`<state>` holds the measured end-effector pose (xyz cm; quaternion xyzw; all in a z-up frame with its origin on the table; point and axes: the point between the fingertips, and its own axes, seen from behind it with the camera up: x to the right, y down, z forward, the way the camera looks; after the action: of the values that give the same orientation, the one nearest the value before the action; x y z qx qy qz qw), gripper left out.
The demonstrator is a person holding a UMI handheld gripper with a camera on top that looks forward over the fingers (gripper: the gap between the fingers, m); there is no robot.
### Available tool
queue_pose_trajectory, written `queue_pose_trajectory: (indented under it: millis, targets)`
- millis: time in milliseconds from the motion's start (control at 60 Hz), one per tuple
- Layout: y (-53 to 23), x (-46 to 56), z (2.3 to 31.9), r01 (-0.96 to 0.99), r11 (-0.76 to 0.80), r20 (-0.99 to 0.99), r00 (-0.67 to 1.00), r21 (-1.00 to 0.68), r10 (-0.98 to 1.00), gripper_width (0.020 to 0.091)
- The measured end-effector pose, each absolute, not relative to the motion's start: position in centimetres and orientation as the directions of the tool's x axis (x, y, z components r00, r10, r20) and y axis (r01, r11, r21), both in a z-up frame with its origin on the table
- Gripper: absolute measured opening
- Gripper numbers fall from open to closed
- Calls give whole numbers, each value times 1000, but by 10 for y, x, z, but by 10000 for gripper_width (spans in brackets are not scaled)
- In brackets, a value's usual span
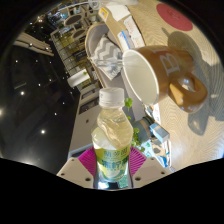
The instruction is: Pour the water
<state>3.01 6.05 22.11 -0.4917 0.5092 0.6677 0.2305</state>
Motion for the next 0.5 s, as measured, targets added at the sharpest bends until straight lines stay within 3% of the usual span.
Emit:
queue_pose_trajectory:
  millis: [117,250,367,500]
  targets:
    - [52,35,237,-875,-425,-971,-187,233,-146,378]
    - [43,69,276,-879,-422,-970,243,-222,6,381]
    - [39,113,317,-735,-308,-787,610,-604,87,383]
    - [30,177,324,-453,-202,-475,877,-868,76,383]
